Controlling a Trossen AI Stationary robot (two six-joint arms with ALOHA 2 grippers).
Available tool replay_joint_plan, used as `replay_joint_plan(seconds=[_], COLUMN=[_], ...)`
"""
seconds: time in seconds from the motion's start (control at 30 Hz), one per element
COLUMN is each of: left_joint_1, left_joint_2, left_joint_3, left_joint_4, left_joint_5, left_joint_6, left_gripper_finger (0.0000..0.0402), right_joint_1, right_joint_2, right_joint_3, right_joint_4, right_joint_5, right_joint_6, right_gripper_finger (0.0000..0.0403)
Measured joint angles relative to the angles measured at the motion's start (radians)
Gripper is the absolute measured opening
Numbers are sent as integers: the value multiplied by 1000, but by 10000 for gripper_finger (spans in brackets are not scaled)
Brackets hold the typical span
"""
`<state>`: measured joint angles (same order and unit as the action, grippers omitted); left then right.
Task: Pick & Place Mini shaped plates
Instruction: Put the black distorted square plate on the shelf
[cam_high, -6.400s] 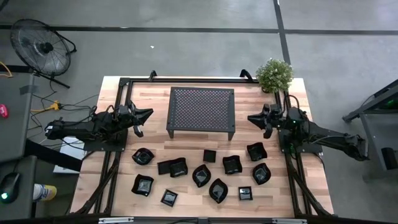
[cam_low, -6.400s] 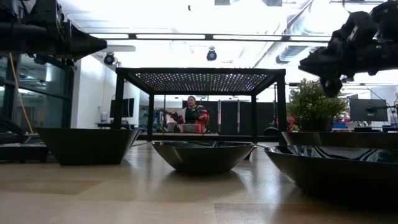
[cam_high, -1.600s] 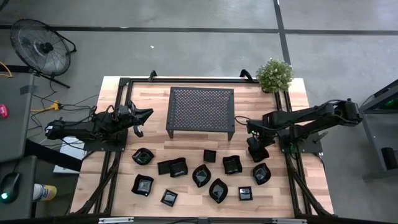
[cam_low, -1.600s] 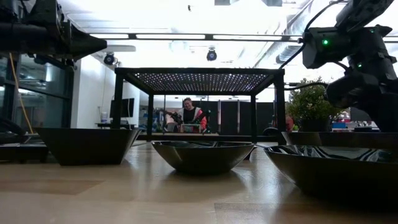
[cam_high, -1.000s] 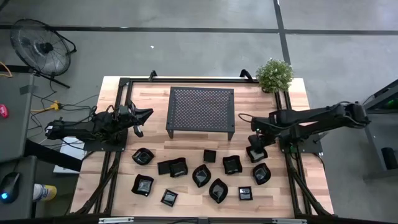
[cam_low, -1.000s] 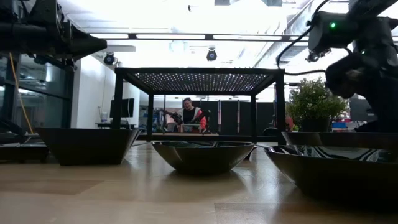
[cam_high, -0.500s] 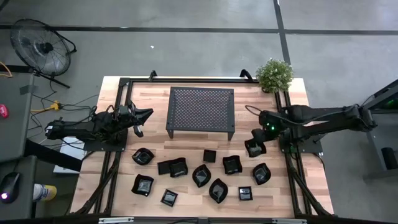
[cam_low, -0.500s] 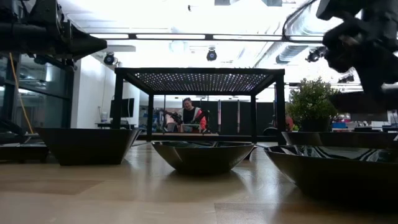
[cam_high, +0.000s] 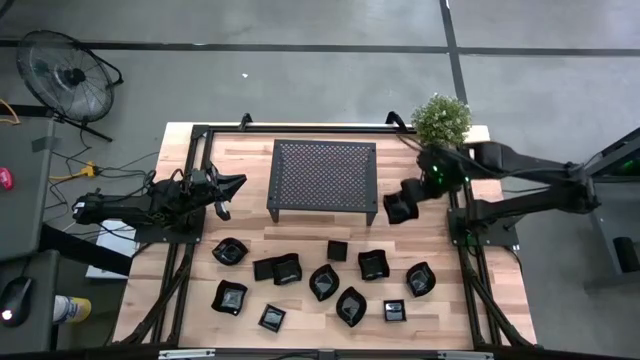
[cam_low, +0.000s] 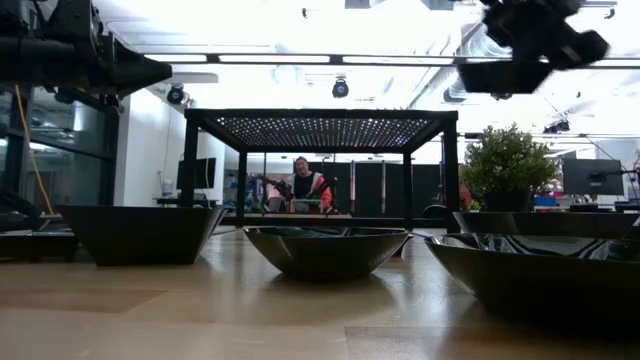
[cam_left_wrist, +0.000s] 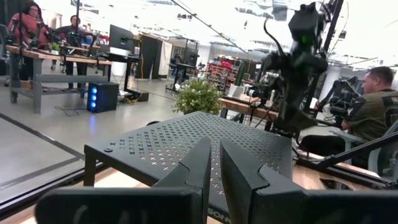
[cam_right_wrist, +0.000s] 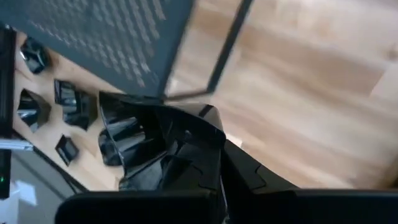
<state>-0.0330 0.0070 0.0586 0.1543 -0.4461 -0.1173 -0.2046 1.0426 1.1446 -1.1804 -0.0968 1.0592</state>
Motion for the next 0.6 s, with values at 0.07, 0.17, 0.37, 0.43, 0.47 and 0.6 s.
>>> replay_joint_plan(seconds=[0.07,0.17,0.37,0.43,0.47,0.6], left_joint_1=[0,0,0,0,0,0], left_joint_2=[0,0,0,0,0,0], left_joint_3=[0,0,0,0,0,0], left_joint_4=[0,0,0,0,0,0], left_joint_5=[0,0,0,0,0,0], left_joint_6=[0,0,0,0,0,0], left_gripper_finger=[33,33,33,33,33,33], right_joint_1=[-35,-86,-183,-213,-226,-267], right_joint_2=[52,126,284,340,368,469], right_joint_3=[64,146,292,337,356,427], right_joint_4=[-17,-29,-28,-28,-28,-27], right_joint_5=[10,-1,-18,-22,-26,-68], right_joint_6=[-43,-117,-247,-278,-282,-323], right_gripper_finger=[0,0,0,0,0,0])
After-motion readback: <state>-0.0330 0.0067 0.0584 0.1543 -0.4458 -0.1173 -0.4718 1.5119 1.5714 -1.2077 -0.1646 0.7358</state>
